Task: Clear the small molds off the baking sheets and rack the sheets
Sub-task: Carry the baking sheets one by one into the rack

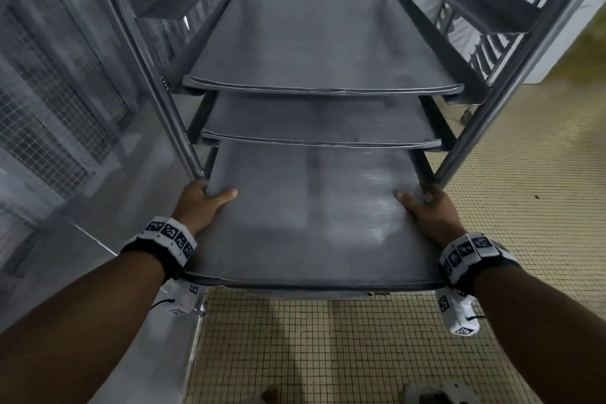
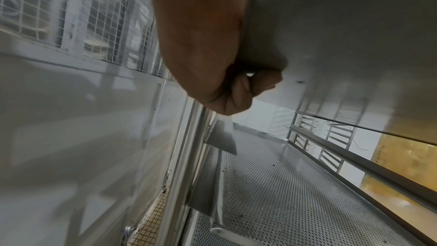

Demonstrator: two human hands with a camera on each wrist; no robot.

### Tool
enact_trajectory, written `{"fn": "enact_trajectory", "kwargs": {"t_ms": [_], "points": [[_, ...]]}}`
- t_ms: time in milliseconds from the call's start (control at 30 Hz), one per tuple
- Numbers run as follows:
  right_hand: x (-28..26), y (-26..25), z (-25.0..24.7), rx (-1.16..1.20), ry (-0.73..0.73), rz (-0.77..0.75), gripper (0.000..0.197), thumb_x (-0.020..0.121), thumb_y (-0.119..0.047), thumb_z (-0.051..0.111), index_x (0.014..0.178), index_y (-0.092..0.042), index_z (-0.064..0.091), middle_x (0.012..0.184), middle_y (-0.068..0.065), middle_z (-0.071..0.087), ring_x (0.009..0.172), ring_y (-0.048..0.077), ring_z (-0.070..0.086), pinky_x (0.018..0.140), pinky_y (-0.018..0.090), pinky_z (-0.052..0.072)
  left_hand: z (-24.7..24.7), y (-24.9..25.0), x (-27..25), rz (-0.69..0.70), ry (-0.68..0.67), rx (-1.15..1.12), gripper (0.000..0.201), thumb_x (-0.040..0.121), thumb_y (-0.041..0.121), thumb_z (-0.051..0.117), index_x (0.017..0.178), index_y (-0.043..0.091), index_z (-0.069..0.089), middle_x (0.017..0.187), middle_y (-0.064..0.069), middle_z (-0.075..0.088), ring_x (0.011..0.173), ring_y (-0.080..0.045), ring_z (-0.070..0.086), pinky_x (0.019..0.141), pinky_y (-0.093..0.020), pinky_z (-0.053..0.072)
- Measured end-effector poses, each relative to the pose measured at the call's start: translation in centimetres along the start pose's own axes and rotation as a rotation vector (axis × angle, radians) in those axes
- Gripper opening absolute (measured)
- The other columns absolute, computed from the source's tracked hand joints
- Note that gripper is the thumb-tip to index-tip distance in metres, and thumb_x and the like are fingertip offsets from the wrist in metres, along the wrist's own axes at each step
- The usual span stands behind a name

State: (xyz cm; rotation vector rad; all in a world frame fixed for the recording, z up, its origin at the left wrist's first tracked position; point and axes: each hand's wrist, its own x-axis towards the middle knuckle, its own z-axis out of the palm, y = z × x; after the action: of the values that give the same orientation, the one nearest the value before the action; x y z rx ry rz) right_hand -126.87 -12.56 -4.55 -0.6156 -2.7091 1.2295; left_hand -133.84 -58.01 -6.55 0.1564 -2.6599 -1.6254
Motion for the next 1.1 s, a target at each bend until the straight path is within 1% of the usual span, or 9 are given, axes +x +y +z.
{"fn": "enact_trajectory", "kwargs": {"t_ms": [100, 233, 333, 400, 500, 633, 767, 933, 1100], "points": [[-0.1, -0.3, -0.2, -0.027, -0.008, 0.02, 0.066, 0.081, -0.063, 0.071, 0.122, -0.013, 0.061, 0.117, 0.011, 0.067, 0.109, 0.035, 0.063, 0.091, 0.038, 0.048, -0.1, 0.2, 0.1, -0.021, 0.0, 0.039, 0.03, 0.083, 0.038, 0.081, 0.095, 0.011, 0.076, 0.088, -0.003, 0.077, 0.08, -0.019, 0.074, 0.069, -0.03, 0.059], [-0.4, -0.6, -0.5, -0.097, -0.001, 0.044, 0.085, 0.071, -0.079, 0.065, 0.127, -0.015, 0.057, 0.121, 0.012, 0.068, 0.11, 0.036, 0.064, 0.095, 0.043, 0.051, -0.7, 0.2, 0.0, -0.049, -0.046, 0.101, 0.047, 0.081, 0.052, 0.077, 0.11, 0.016, 0.072, 0.101, 0.0, 0.076, 0.092, -0.019, 0.072, 0.087, -0.037, 0.057], [-1.0, -0.7, -1.0, -0.127, -0.044, 0.037, 0.08, 0.08, -0.071, 0.066, 0.134, -0.015, 0.05, 0.128, 0.015, 0.063, 0.117, 0.038, 0.06, 0.097, 0.042, 0.048, -1.1, 0.5, -1.2, -0.032, -0.127, 0.072, 0.036, 0.091, 0.041, 0.071, 0.12, 0.02, 0.067, 0.107, 0.005, 0.073, 0.1, -0.018, 0.07, 0.097, -0.041, 0.054], [-1.7, -0.1, -1.5, -0.115, -0.087, 0.007, 0.073, 0.082, -0.067, 0.067, 0.132, -0.017, 0.05, 0.125, 0.013, 0.065, 0.112, 0.037, 0.062, 0.096, 0.043, 0.051, -1.7, 0.5, -2.4, -0.045, -0.211, 0.045, 0.029, 0.092, 0.04, 0.07, 0.117, 0.025, 0.067, 0.103, 0.01, 0.073, 0.098, -0.014, 0.07, 0.099, -0.043, 0.053], [-2.8, 0.9, -2.2, -0.073, -0.152, 0.004, 0.073, 0.081, -0.064, 0.069, 0.135, -0.019, 0.049, 0.117, 0.01, 0.069, 0.099, 0.031, 0.069, 0.086, 0.042, 0.057, -2.9, 0.1, -3.8, -0.075, -0.278, 0.043, 0.039, 0.081, 0.053, 0.073, 0.108, 0.025, 0.072, 0.101, 0.003, 0.078, 0.094, -0.018, 0.074, 0.095, -0.047, 0.056], [-4.8, 1.1, -2.7, -0.12, -0.172, -0.001, 0.086, 0.08, -0.07, 0.066, 0.145, -0.019, 0.04, 0.123, 0.014, 0.068, 0.102, 0.032, 0.068, 0.089, 0.043, 0.057, -3.8, -0.6, -5.7, -0.041, -0.217, 0.126, 0.058, 0.081, 0.054, 0.075, 0.126, 0.021, 0.061, 0.119, -0.001, 0.071, 0.103, -0.019, 0.07, 0.096, -0.048, 0.056], [-7.0, 0.3, -3.0, -0.2, -0.165, -0.066, 0.071, 0.091, -0.054, 0.064, 0.148, -0.021, 0.038, 0.14, 0.017, 0.053, 0.117, 0.038, 0.06, 0.094, 0.042, 0.051, -3.4, 0.2, -8.2, 0.033, -0.182, 0.376, 0.07, 0.089, 0.049, 0.07, 0.149, 0.029, 0.04, 0.147, -0.01, 0.047, 0.128, -0.03, 0.054, 0.11, -0.045, 0.044], [-10.2, -1.4, -2.7, -0.347, -0.257, -0.133, 0.049, 0.098, -0.047, 0.057, 0.139, -0.023, 0.047, 0.154, 0.018, 0.022, 0.123, 0.043, 0.052, 0.098, 0.041, 0.05, -2.2, 2.8, -11.9, 0.035, -0.267, 0.722, 0.079, 0.084, 0.072, 0.053, 0.153, 0.035, 0.036, 0.166, -0.009, 0.011, 0.153, -0.037, 0.01, 0.12, -0.056, 0.022], [-13.0, -1.6, -0.7, -0.572, -0.245, -0.311, 0.052, 0.094, -0.066, 0.033, 0.131, -0.031, 0.042, 0.146, 0.012, 0.04, 0.139, 0.038, 0.034, 0.112, 0.057, 0.033, 0.6, 4.4, -15.6, 0.162, -0.371, 0.955, 0.083, 0.089, 0.08, 0.022, 0.156, 0.033, 0.025, 0.168, 0.001, 0.009, 0.154, -0.028, 0.002, 0.118, -0.069, 0.005]]}}
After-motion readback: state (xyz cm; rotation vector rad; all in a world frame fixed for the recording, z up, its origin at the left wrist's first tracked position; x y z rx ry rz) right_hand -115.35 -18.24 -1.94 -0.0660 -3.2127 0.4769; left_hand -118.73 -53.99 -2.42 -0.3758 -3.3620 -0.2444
